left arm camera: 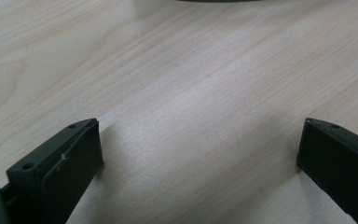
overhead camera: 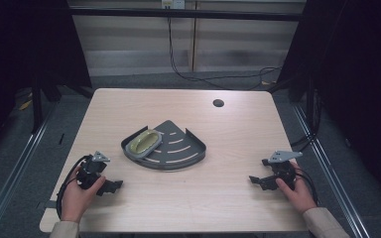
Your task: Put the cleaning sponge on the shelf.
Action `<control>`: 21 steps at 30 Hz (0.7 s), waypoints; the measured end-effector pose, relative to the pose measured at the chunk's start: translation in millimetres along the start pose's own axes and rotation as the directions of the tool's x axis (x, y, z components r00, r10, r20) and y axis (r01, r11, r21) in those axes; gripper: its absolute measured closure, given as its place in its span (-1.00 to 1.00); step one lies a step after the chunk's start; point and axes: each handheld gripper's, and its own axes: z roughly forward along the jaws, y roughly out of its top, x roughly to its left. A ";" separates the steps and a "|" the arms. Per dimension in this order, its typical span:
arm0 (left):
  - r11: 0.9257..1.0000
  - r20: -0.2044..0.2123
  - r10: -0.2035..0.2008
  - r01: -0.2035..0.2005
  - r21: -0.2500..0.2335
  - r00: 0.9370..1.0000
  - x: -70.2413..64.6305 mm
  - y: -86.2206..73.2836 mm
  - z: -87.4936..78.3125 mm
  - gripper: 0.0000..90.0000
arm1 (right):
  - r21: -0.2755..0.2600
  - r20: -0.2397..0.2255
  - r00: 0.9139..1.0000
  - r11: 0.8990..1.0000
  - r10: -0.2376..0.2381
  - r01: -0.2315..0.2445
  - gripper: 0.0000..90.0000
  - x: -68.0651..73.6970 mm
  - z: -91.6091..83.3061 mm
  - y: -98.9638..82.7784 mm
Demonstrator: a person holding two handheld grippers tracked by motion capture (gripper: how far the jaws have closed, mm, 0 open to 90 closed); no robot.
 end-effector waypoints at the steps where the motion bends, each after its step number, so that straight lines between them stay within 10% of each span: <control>1: 1.000 0.003 -0.002 0.002 -0.011 1.000 0.2 -0.6 0.4 -1.00 | 0.000 0.000 1.000 1.000 0.000 0.000 -0.75 0.0 0.0 0.0; 21: 0.990 0.007 0.015 -0.014 -0.139 1.000 5.5 -9.6 5.1 -1.00 | 0.000 0.000 1.000 1.000 -0.001 0.001 -0.75 0.0 0.0 0.0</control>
